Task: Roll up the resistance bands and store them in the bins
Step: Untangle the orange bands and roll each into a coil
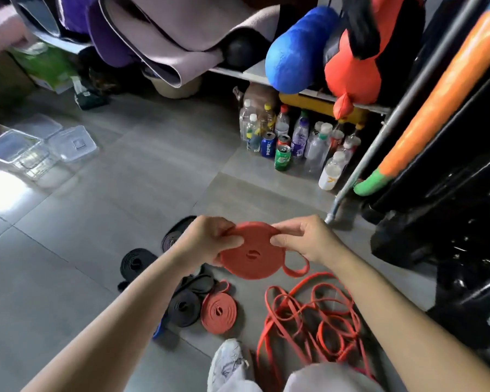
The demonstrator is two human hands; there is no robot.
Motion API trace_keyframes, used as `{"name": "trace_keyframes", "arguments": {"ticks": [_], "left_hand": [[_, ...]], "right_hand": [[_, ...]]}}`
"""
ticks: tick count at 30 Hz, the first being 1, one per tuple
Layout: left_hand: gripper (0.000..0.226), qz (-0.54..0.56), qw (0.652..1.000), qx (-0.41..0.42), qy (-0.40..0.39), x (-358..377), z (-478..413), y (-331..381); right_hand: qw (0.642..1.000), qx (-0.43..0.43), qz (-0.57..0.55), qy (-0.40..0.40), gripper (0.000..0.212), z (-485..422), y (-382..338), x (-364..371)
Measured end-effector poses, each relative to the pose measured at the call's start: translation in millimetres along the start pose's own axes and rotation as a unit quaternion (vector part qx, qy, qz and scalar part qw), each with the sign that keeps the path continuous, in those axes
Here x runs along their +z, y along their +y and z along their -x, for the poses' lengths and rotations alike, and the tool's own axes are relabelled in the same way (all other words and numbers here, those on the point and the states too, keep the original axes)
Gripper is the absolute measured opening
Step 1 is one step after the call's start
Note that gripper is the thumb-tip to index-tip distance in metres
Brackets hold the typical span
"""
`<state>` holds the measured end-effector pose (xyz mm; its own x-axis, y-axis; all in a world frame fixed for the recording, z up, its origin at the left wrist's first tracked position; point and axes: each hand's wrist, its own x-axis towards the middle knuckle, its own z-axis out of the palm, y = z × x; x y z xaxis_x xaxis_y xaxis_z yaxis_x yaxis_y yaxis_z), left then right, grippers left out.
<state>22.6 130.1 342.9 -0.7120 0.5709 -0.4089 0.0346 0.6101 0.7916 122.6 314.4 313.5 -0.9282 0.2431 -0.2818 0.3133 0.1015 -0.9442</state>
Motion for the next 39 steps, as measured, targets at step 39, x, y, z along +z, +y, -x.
{"name": "trace_keyframes", "arguments": {"ticks": [39], "left_hand": [[0.085, -0.38, 0.917, -0.074, -0.098, 200, -75, -317]], "right_hand": [[0.947, 0.206, 0.239, -0.062, 0.041, -157, 322, 94]]}}
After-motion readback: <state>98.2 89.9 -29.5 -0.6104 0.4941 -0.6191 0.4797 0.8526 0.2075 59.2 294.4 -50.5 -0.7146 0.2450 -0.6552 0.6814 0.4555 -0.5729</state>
